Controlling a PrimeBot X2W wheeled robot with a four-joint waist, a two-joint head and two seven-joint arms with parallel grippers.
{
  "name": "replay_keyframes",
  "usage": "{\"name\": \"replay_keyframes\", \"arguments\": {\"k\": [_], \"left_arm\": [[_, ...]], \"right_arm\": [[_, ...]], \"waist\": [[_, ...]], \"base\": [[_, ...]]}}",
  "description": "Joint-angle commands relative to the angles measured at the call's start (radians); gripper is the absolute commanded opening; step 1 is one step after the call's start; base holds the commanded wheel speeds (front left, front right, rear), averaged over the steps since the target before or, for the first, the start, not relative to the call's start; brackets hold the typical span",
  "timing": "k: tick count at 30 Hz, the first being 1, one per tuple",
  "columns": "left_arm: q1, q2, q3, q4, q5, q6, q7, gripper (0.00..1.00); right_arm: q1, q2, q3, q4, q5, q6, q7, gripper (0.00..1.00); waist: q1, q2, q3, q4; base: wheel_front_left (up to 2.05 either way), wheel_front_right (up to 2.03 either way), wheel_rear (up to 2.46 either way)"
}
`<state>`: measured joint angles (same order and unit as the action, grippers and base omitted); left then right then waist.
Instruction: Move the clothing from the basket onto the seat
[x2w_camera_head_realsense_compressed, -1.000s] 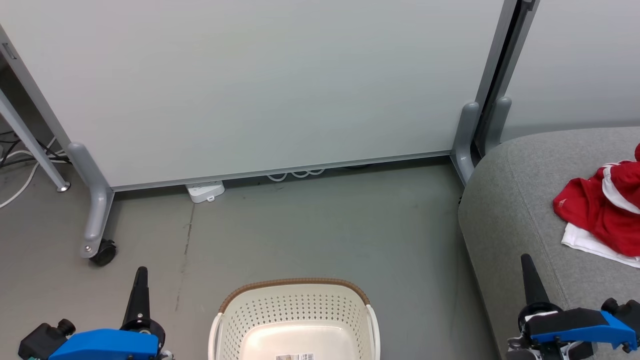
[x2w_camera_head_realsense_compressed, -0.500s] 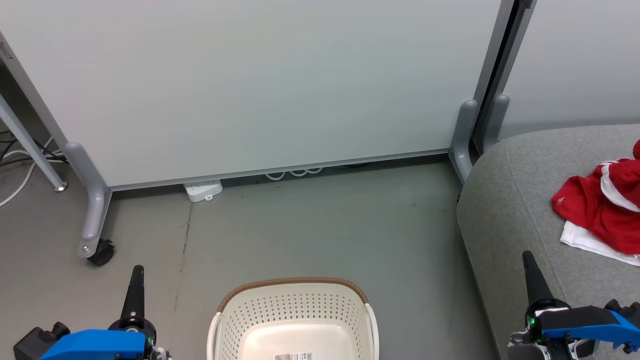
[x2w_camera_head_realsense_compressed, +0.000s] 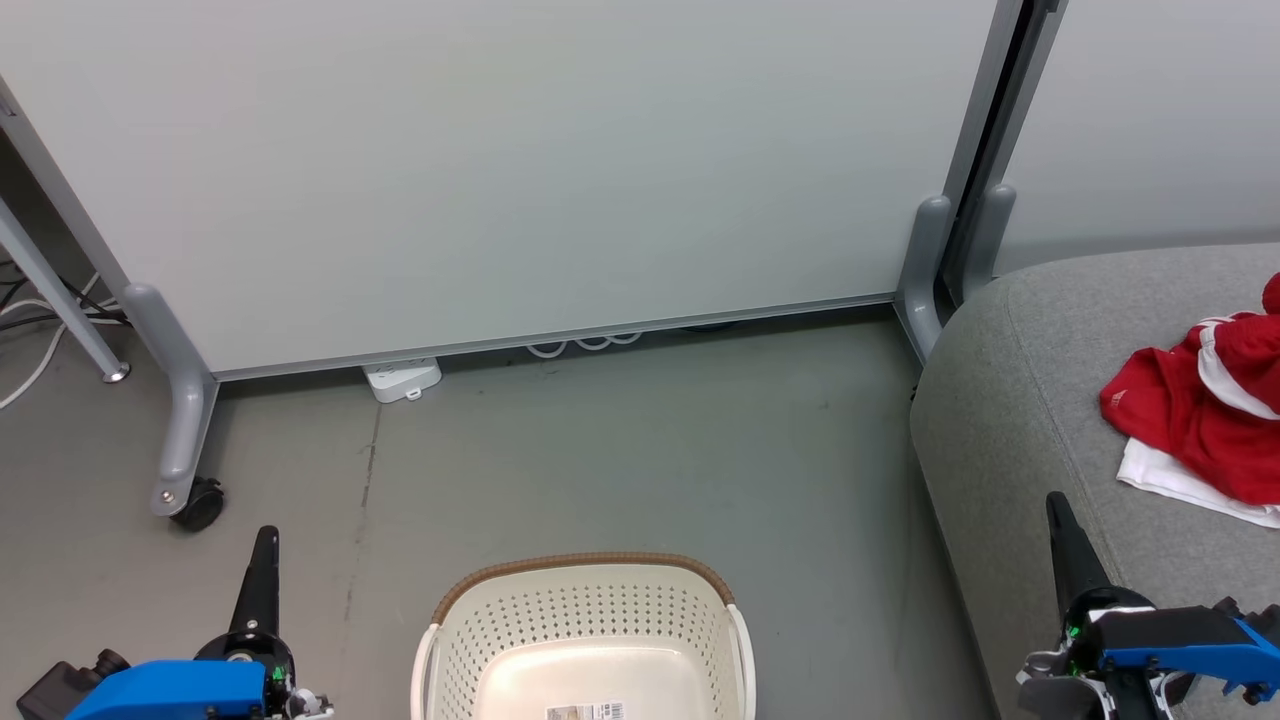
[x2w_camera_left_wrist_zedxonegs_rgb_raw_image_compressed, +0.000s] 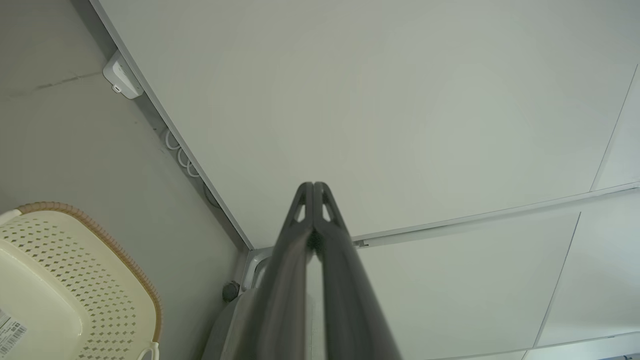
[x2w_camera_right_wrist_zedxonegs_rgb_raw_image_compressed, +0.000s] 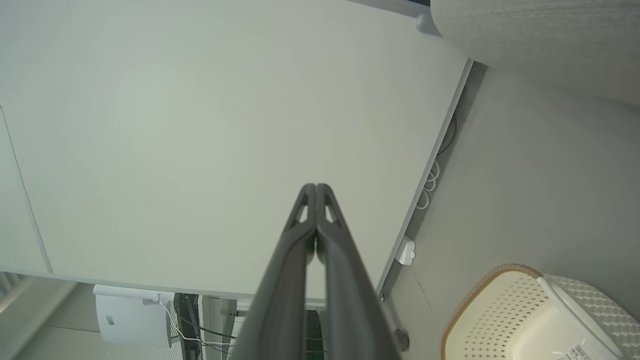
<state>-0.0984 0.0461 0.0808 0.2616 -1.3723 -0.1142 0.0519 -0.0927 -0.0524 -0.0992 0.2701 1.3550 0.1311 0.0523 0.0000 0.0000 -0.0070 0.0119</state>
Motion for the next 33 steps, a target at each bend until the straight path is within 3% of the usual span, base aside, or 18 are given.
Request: {"name": "replay_keyframes", "arguments": {"k": [1, 33], "left_arm": [[-0.015, 0.006, 0.006, -0.009, -0.019, -0.004, 0.008, 0.0], [-0.016, 0.007, 0.037, -0.018, -0.242, -0.02, 0.067, 0.0]], "right_arm": [[-0.017, 0.002, -0.003, -0.011, 0.023, 0.0, 0.006, 0.0], [-0.021, 0.004, -0.017, -0.028, 0.26, -0.001, 0.066, 0.0]], "waist": [[0.0, 0.0, 0.0, 0.0], [0.0, 0.0, 0.01, -0.012]], "base": [[0.0, 0.0, 0.0], [0.0, 0.0, 0.0]]}}
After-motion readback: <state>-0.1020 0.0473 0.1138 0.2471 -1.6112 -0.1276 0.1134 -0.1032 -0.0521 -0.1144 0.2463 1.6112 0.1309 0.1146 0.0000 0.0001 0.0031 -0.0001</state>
